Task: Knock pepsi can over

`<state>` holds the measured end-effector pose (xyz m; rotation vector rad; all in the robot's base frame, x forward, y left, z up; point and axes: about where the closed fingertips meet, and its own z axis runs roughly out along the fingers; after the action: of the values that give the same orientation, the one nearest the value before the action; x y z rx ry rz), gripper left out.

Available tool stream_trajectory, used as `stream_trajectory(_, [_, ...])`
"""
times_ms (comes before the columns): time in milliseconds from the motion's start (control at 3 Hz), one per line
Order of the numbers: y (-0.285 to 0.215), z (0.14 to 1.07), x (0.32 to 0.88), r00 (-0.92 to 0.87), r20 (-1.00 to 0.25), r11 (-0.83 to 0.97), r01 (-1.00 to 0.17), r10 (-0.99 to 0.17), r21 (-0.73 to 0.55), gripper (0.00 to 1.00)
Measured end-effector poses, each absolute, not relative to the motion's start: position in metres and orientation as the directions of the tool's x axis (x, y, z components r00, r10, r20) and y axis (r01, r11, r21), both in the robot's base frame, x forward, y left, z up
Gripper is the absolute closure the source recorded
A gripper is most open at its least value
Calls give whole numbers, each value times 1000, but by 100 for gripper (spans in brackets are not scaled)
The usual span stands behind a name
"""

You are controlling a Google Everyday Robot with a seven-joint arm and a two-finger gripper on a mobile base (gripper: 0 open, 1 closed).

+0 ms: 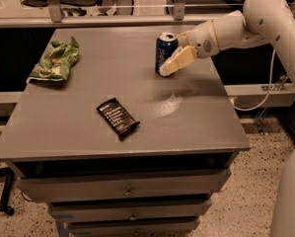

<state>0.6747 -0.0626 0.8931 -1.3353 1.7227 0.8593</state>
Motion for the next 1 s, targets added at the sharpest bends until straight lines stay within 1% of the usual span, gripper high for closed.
stream_trajectory(333, [-35, 906, 658, -136, -915, 133, -987, -379, 91, 0])
stream_trajectory(1000, [-14, 935, 611, -147, -941, 5, -988, -304, 153, 0])
